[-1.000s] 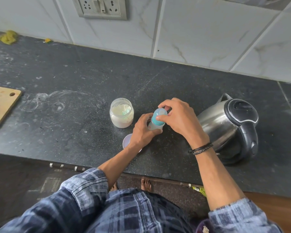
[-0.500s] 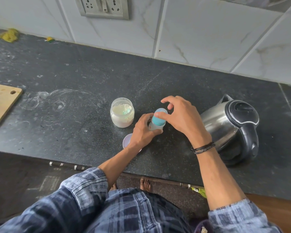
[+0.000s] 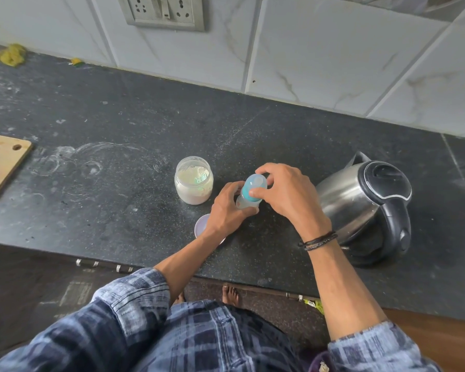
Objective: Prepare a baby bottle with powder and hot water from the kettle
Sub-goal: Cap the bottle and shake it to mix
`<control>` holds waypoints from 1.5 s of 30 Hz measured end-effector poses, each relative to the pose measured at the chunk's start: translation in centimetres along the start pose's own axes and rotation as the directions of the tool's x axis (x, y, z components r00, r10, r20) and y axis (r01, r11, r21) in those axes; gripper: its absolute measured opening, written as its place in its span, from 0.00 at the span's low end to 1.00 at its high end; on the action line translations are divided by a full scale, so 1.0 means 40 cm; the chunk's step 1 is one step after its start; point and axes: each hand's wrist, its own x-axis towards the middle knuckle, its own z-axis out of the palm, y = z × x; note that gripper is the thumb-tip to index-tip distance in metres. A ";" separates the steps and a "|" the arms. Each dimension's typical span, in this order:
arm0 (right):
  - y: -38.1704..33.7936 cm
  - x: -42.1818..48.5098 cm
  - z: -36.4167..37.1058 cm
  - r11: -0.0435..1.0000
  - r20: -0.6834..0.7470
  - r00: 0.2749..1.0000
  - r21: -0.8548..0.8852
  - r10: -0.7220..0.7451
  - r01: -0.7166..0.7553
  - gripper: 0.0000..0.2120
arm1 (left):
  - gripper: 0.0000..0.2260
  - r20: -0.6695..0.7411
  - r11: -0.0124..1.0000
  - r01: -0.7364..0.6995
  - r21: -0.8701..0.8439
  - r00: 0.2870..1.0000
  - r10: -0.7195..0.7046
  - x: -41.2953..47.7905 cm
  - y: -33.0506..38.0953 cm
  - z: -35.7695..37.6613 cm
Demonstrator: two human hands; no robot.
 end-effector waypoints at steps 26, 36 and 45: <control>-0.006 -0.005 -0.004 0.997 0.009 0.998 -0.035 -0.064 0.064 0.34 | 0.29 0.015 1.000 0.007 0.016 1.000 -0.007 0.001 0.002 -0.005; -0.005 -0.007 0.000 0.995 0.026 0.997 -0.066 -0.079 0.080 0.35 | 0.28 0.012 1.000 -0.002 0.019 1.000 0.002 0.002 0.002 -0.004; 0.001 0.001 -0.004 0.997 0.026 0.998 -0.047 -0.060 0.061 0.26 | 0.28 0.007 1.000 -0.004 0.016 1.000 0.004 0.002 -0.001 -0.003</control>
